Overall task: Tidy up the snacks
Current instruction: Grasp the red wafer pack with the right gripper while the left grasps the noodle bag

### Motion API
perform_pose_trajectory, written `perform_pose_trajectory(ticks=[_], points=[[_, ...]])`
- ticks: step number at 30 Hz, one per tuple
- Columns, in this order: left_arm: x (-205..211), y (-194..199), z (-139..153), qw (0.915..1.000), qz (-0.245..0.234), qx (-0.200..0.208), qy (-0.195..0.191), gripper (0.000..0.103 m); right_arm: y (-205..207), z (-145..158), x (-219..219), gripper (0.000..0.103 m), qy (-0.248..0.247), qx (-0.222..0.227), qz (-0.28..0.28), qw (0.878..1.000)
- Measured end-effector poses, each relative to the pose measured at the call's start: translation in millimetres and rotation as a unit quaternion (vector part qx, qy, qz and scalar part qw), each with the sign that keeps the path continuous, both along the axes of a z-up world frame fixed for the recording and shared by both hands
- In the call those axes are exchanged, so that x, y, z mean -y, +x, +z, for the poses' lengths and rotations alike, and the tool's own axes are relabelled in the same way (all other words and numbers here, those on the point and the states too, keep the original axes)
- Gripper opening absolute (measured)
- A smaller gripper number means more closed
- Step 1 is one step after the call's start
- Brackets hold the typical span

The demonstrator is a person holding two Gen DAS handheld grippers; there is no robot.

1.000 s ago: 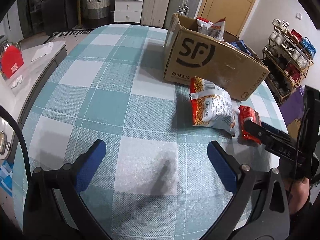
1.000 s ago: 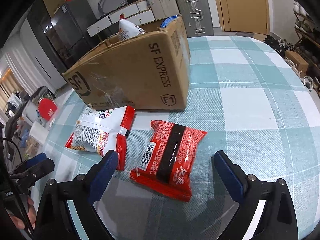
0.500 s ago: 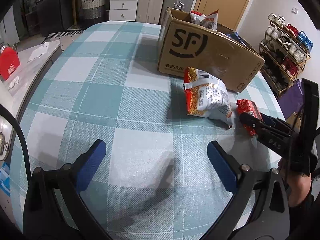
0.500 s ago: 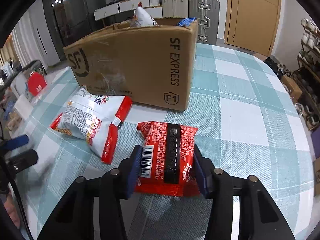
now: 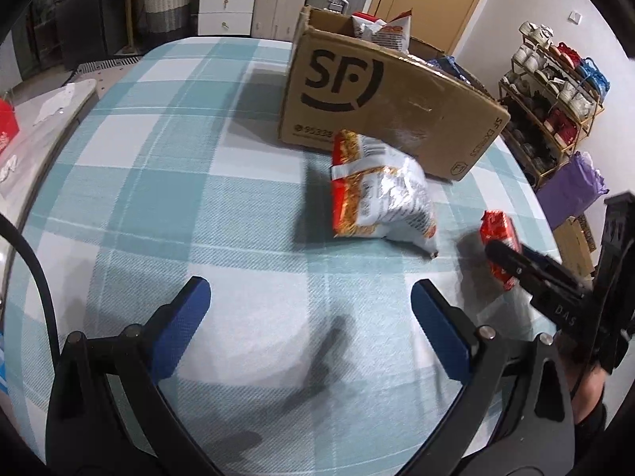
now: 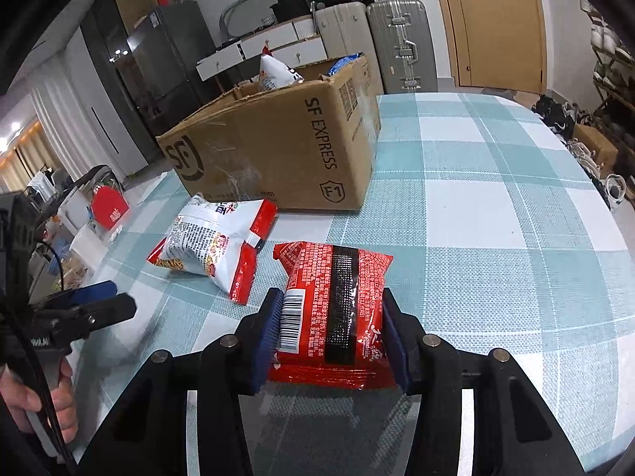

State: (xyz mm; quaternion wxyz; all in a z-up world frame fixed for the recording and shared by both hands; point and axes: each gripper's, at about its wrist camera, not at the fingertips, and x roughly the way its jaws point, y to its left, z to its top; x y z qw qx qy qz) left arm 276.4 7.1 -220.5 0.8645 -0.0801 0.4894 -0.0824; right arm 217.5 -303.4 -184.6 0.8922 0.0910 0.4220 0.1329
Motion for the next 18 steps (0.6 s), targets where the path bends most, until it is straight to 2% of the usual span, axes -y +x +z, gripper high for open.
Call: perform_pose_trajectory(ticks=[6,10,12,16,18], points=[[11,28,1,0.9994,-0.005,-0.013,-0.030,0.101,1,-2,12,0.048,0.037,-0.003,-0.006,0.999],[17,52,-4,0.9961,-0.003,-0.041,-0.078,0.101,0,-5,16,0.048,0.050,-0.006,-0.009,0.999],[22,62,-7,0.9947,-0.008,-0.056,-0.086,0.100,0,-6,20,0.048,0.055,-0.007,-0.017,0.998],[29,80,-8,0.9952,-0.002,-0.050,-0.084,0.100,-1,-6,21,0.048,0.060,-0.008,-0.017,0.998],[31,89,-14,0.9934,-0.003,-0.064,-0.095,0.100,0,-6,21,0.048,0.060,-0.009,-0.016,0.998]])
